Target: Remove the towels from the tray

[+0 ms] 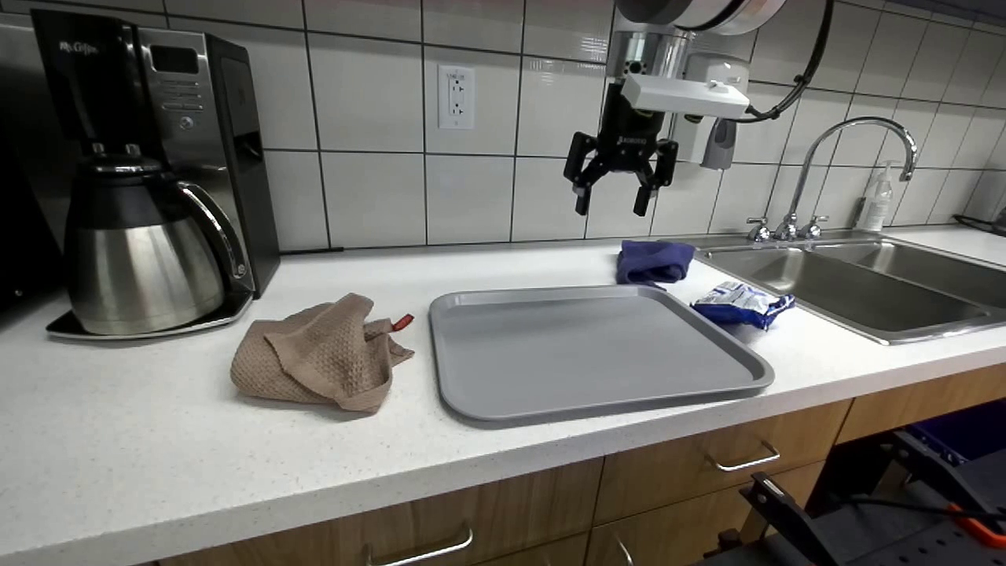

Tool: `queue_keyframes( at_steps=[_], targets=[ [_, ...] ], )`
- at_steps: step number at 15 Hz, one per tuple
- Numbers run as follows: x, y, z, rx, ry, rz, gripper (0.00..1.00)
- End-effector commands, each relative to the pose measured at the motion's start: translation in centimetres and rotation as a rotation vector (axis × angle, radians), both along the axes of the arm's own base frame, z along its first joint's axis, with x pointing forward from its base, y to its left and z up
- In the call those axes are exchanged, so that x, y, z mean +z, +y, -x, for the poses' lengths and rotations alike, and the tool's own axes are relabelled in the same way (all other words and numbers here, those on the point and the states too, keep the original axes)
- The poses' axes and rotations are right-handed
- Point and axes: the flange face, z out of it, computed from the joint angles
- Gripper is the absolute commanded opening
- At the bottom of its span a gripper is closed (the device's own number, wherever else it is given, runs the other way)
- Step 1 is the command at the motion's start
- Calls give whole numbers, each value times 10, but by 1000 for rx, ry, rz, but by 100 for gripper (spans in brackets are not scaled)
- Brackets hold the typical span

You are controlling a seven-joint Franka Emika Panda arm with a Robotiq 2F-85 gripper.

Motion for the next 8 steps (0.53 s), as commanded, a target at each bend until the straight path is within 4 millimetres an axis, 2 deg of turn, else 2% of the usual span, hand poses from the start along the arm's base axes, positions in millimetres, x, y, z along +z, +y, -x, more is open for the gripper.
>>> queue_keyframes(
  at_steps=[1,2,8],
  targets=[
    [14,13,23,13,19,29,100],
    [3,7,7,13,8,6,100],
    [7,13,14,25,17,9,100]
  ],
)
